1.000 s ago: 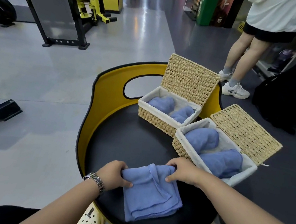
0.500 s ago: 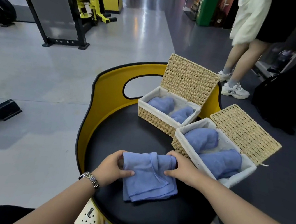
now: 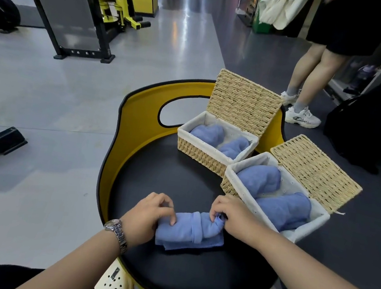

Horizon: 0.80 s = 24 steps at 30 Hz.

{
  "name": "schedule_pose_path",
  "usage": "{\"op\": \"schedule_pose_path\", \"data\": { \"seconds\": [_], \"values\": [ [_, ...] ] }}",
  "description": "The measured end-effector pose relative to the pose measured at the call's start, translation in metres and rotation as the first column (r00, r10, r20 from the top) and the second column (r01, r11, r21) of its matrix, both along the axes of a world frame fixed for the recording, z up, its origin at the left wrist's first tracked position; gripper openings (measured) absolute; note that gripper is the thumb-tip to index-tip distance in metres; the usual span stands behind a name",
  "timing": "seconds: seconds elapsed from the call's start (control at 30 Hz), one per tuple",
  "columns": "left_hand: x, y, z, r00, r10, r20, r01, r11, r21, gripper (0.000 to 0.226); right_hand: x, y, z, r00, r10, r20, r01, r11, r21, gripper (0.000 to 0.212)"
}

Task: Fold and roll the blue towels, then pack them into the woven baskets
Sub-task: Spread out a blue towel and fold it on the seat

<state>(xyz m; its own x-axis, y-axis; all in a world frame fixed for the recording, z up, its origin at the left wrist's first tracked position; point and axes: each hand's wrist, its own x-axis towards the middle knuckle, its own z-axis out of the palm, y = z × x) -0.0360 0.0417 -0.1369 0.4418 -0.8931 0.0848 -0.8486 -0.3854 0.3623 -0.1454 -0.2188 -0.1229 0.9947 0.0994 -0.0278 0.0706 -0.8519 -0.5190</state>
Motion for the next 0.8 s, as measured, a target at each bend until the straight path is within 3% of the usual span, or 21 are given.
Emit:
{"op": "schedule_pose_path", "data": {
  "seconds": [0.1,0.2,0.3,0.4,0.5,0.57,0.67,0.8],
  "values": [
    [0.0,0.002,0.009,0.998,-0.067,0.012,0.066,0.993,0.101,0.044,-0.002,-0.001,0.003,0.997,0.082,-0.006,-0.082,0.982,-0.173,0.027],
    [-0.004,0.001,0.019,0.995,0.041,-0.093,-0.02,0.977,0.214,0.038,0.0,0.001,0.008,0.997,0.046,-0.066,-0.057,0.985,-0.164,0.025],
    [-0.009,-0.001,0.019,0.994,0.084,-0.074,-0.059,0.955,0.292,0.038,-0.001,0.01,0.017,0.996,0.013,-0.086,-0.025,0.989,-0.144,0.016],
    [-0.016,-0.005,0.02,0.989,0.138,-0.056,-0.115,0.946,0.304,0.04,-0.005,0.017,0.02,0.986,0.012,-0.166,-0.04,0.986,-0.163,0.047],
    [-0.021,-0.007,0.017,0.973,0.22,-0.075,-0.181,0.92,0.348,0.064,-0.005,0.023,0.013,0.971,0.033,-0.236,-0.079,0.979,-0.19,0.079],
    [-0.023,-0.008,0.015,0.979,0.205,-0.022,-0.178,0.894,0.41,0.07,-0.004,0.026,0.01,0.955,0.028,-0.294,-0.091,0.975,-0.204,0.072],
    [-0.024,-0.01,0.017,0.988,0.141,0.069,-0.157,0.874,0.459,0.062,-0.002,0.029,0.012,0.946,0.057,-0.319,-0.144,0.956,-0.256,0.044],
    [-0.026,-0.01,0.019,0.991,0.12,0.065,-0.136,0.858,0.496,0.058,0.0,0.031,0.016,0.933,0.069,-0.352,-0.178,0.942,-0.285,0.039]
  ]
}}
